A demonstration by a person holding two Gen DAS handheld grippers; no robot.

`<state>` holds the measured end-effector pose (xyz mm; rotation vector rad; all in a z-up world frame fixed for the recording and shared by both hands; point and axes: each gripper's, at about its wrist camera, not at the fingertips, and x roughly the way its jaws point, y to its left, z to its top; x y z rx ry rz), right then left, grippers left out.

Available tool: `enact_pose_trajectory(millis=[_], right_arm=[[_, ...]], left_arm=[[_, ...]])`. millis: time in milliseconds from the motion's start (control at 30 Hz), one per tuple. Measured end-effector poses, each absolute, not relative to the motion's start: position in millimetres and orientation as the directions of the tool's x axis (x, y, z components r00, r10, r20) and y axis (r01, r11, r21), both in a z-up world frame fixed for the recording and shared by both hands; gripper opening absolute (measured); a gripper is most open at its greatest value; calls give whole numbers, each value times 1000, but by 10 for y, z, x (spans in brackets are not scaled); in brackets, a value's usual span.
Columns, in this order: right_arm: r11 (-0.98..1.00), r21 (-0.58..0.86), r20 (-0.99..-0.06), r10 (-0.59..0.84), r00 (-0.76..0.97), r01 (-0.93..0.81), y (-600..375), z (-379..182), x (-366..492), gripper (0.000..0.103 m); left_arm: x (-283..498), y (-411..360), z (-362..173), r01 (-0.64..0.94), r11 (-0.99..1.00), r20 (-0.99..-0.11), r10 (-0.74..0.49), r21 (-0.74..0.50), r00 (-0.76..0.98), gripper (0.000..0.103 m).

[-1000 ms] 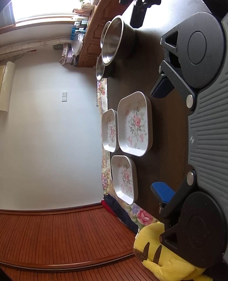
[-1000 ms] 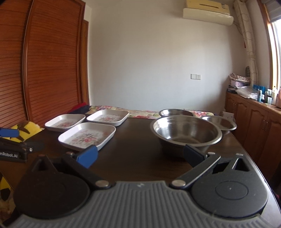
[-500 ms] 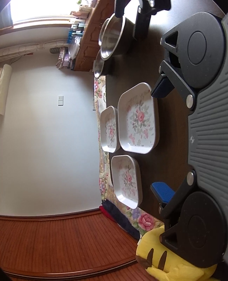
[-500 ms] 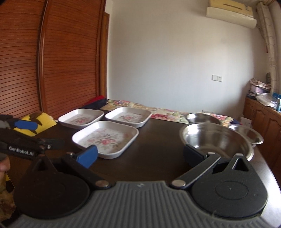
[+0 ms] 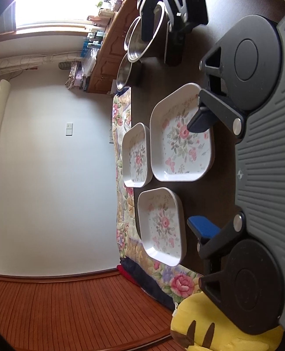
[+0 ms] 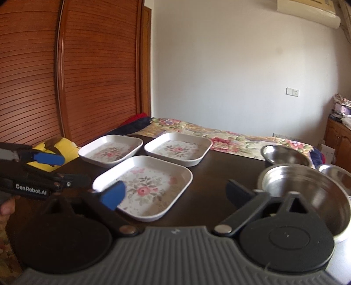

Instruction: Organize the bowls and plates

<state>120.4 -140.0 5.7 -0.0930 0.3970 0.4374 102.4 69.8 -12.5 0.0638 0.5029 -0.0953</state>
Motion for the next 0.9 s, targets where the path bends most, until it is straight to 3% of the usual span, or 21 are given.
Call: enact_pose_trajectory(millis=[200,600,667,900], right_arm=[[895,8,-442,402,802,-445,-1321,-29,1451,86],[877,71,-524,438,730,-475,-1288,-189,1771,60],[873,82,-536,445,718,-480,-1284,-201,1808,51],[870,100,-553,452,700,-482,-1286,-226,1880,45]], left_arm=[[1241,727,-165,123,991,-492,-79,58,867,74],[1620,775,-307,168,986,-554,-139,2,821,42],[1654,771,-321,176,984,-562,-147,-2,814,39],[1761,809,-361,184,983,-580,-163,-23,798,32]])
